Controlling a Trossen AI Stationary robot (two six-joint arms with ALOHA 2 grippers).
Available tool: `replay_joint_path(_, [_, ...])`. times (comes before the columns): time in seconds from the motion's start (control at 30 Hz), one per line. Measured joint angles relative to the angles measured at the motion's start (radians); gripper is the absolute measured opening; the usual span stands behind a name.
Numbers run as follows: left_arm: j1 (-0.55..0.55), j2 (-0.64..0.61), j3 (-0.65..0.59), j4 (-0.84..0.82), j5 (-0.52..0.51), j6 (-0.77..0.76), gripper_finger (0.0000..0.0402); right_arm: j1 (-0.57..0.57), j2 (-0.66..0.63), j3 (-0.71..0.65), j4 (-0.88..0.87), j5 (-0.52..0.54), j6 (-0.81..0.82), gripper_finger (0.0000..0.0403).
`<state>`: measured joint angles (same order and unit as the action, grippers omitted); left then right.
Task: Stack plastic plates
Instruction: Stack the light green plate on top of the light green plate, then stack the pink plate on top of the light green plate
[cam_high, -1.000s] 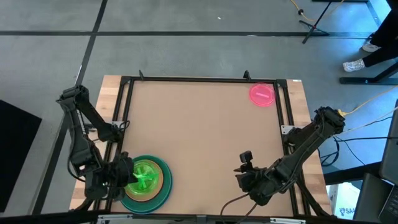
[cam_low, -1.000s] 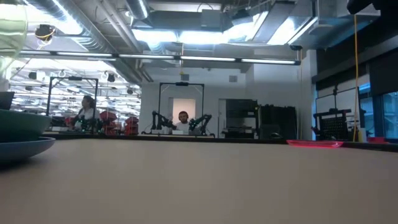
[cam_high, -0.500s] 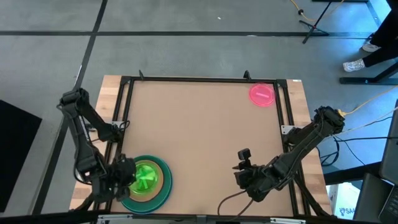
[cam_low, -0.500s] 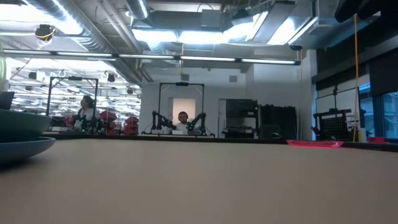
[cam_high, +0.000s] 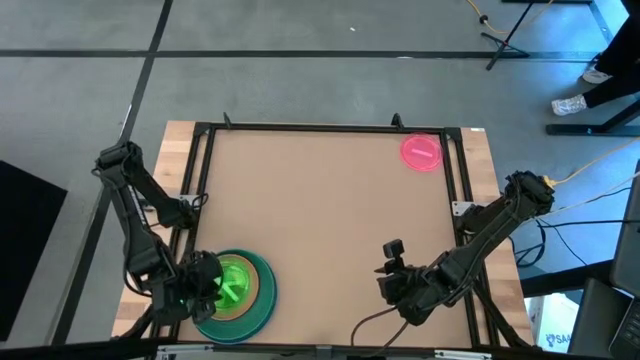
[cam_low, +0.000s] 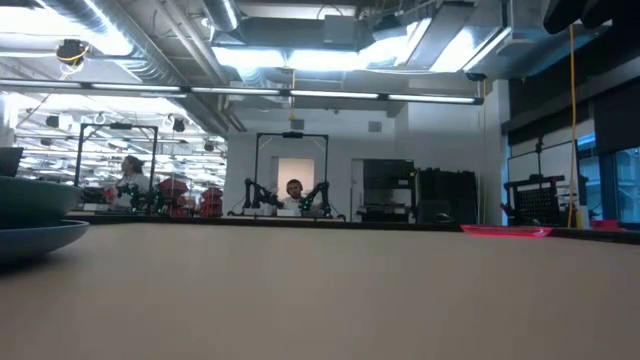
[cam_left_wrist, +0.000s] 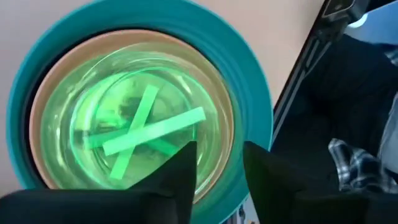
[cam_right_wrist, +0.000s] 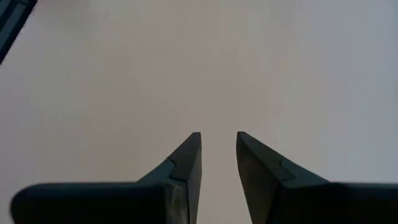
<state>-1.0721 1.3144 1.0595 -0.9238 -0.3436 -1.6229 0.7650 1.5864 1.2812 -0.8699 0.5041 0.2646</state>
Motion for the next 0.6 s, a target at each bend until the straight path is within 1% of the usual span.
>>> replay_joint_path(0.07, [0.012,-0.007,0.0,0.003,0.011,0.011,0.0136,0.0,0.0,0.0,-0.004,-0.003,0.0,0.0094])
replay_joint_path(0.13, [0.021,-0.018,0.0,0.043,-0.038,0.063,0.0145,0.0,0.0,0.0,-0.021,-0.011,0.01,0.0094])
replay_joint_path(0.2, [0.029,-0.021,0.0,0.113,-0.149,0.173,0.0148,0.0,0.0,0.0,-0.049,-0.011,0.04,0.0094])
replay_joint_path(0.33, [0.052,0.015,0.0,0.272,-0.44,0.53,0.0148,0.0,0.0,0.0,-0.147,0.014,0.166,0.0094])
replay_joint_path(0.4, [0.072,0.055,0.0,0.326,-0.556,0.666,0.0147,0.0,0.0,0.0,-0.216,0.05,0.242,0.0094])
replay_joint_path(0.5, [0.118,0.127,0.0,0.404,-0.653,0.789,0.0147,0.0,0.0,0.0,-0.341,0.124,0.375,0.0094])
replay_joint_path(0.6, [0.17,0.237,0.0,0.475,-0.708,0.847,0.0147,-0.013,0.0,0.0,-0.461,0.215,0.507,0.0094])
